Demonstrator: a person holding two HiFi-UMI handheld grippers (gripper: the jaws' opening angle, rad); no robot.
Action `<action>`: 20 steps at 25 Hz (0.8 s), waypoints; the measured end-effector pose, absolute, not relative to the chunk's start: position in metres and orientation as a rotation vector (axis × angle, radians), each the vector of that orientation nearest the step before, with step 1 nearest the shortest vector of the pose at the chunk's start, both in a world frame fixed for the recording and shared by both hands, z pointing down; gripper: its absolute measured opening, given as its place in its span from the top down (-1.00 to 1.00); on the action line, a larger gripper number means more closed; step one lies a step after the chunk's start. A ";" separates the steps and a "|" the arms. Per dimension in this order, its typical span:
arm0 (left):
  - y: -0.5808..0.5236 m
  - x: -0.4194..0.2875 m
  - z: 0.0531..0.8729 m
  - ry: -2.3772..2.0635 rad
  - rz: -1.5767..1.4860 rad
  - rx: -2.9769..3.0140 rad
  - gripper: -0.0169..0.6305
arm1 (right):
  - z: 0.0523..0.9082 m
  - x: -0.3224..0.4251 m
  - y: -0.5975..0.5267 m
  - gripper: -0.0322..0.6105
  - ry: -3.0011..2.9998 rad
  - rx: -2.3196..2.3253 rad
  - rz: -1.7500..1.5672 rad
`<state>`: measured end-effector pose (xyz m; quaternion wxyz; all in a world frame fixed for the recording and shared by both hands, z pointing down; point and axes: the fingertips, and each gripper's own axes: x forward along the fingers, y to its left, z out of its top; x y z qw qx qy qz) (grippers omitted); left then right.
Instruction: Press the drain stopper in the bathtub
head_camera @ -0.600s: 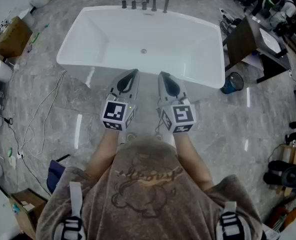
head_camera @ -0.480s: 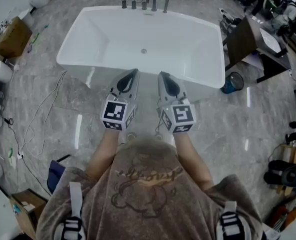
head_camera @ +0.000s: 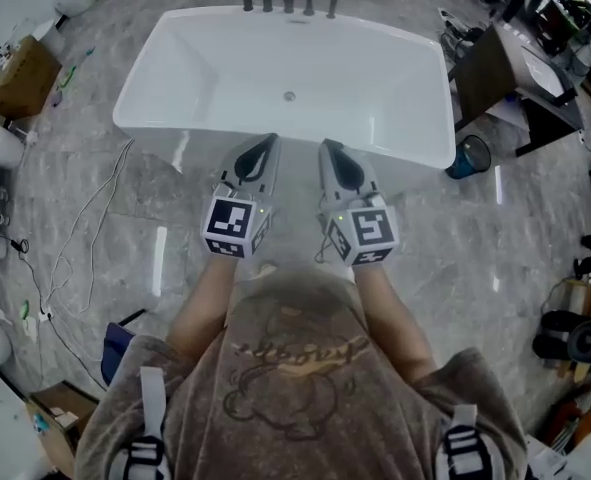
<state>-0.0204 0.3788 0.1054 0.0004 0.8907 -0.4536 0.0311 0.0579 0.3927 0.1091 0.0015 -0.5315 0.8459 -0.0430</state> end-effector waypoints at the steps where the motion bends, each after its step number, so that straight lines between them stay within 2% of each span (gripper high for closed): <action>1: 0.379 -0.023 0.107 -1.415 0.102 2.804 0.94 | 0.110 0.056 0.394 0.91 2.653 -1.668 -0.135; 11: 0.367 -0.041 0.120 -1.355 0.128 2.825 0.94 | 0.124 0.048 0.388 0.91 2.609 -1.724 -0.152; 20: 0.314 -0.036 0.121 -1.335 0.098 2.847 0.94 | 0.127 0.048 0.332 0.91 2.586 -1.733 -0.119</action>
